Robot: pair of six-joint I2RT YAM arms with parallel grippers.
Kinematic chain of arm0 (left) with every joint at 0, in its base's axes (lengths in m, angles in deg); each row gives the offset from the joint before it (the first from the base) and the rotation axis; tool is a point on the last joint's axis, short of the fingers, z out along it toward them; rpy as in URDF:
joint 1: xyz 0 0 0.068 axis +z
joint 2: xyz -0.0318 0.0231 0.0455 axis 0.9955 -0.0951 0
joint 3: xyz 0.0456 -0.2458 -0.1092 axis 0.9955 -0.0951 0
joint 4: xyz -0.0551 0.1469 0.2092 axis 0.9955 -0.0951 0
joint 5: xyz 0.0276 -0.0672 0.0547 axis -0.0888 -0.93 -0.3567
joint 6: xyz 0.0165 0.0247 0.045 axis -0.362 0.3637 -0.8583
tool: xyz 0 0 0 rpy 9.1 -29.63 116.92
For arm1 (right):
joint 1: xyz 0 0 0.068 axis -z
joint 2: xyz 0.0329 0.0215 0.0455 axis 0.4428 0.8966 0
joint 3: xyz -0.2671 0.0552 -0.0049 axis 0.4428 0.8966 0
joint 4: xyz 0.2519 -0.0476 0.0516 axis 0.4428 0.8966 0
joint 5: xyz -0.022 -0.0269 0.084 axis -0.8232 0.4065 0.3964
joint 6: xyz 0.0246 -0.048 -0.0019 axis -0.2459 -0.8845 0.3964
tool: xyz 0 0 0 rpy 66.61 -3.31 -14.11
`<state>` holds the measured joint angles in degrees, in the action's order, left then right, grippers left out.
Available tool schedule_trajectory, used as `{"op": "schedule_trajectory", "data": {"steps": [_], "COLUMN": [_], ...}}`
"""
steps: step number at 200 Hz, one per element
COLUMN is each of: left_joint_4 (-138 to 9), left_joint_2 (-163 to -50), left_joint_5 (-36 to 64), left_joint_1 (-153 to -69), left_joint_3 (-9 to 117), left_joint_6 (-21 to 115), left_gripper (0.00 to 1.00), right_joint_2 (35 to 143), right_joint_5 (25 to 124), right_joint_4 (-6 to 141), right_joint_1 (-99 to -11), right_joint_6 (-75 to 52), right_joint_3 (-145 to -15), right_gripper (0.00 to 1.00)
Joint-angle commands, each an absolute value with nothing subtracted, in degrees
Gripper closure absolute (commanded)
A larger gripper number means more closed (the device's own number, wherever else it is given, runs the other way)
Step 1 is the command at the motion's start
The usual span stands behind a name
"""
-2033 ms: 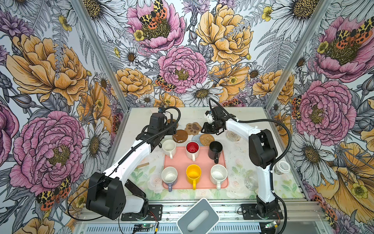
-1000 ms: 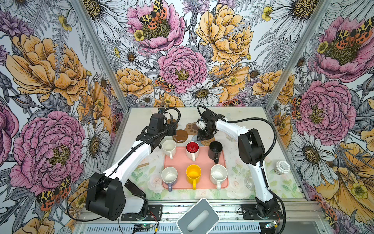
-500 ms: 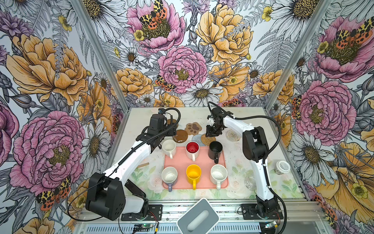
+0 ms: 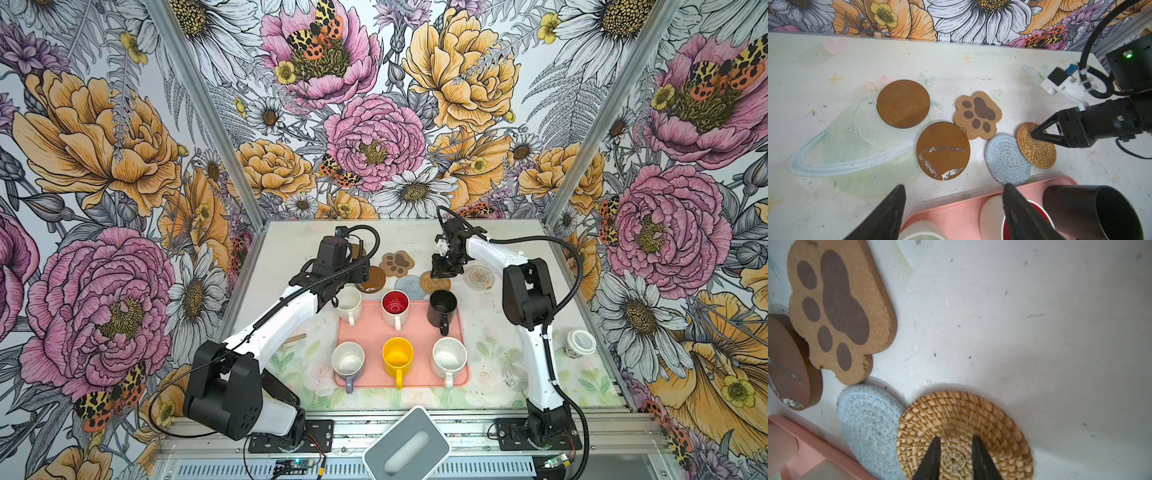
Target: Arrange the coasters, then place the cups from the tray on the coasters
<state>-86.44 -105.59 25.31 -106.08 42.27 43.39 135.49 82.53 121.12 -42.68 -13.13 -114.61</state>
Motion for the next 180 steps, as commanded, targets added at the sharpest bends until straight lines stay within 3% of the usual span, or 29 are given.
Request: {"op": "schedule_trajectory", "data": {"steps": [1,96,134,165,180], "left_joint_4": [-85.79,-85.62,-87.38,-97.77,-103.1], "left_joint_2": [-106.08,-107.94,-114.92,-125.94,-133.34], "left_joint_5": [24.4,23.55,17.84,13.5,11.41], "left_joint_1": [-106.78,-107.58,-109.95,-112.32,-113.15], "left_joint_3": [44.65,46.23,54.64,69.7,77.19], "left_joint_6": [42.73,43.36,41.81,38.7,37.75], "left_gripper": [0.25,0.26,0.38,0.49,0.59], "right_joint_2": [138.87,137.87,136.32,133.58,132.36], "right_joint_5": [78.13,77.98,80.24,80.82,81.01], "right_joint_4": [121.79,121.77,121.54,121.44,121.44], "right_joint_1": [-40.28,-36.96,-36.95,-36.96,-36.99], "right_joint_6": [-11.75,-11.35,-11.94,-12.07,-12.0], "right_joint_3": [-115.76,-116.05,-116.99,-118.22,-118.6], "right_gripper": [0.72,0.73,0.69,0.66,0.66]}}
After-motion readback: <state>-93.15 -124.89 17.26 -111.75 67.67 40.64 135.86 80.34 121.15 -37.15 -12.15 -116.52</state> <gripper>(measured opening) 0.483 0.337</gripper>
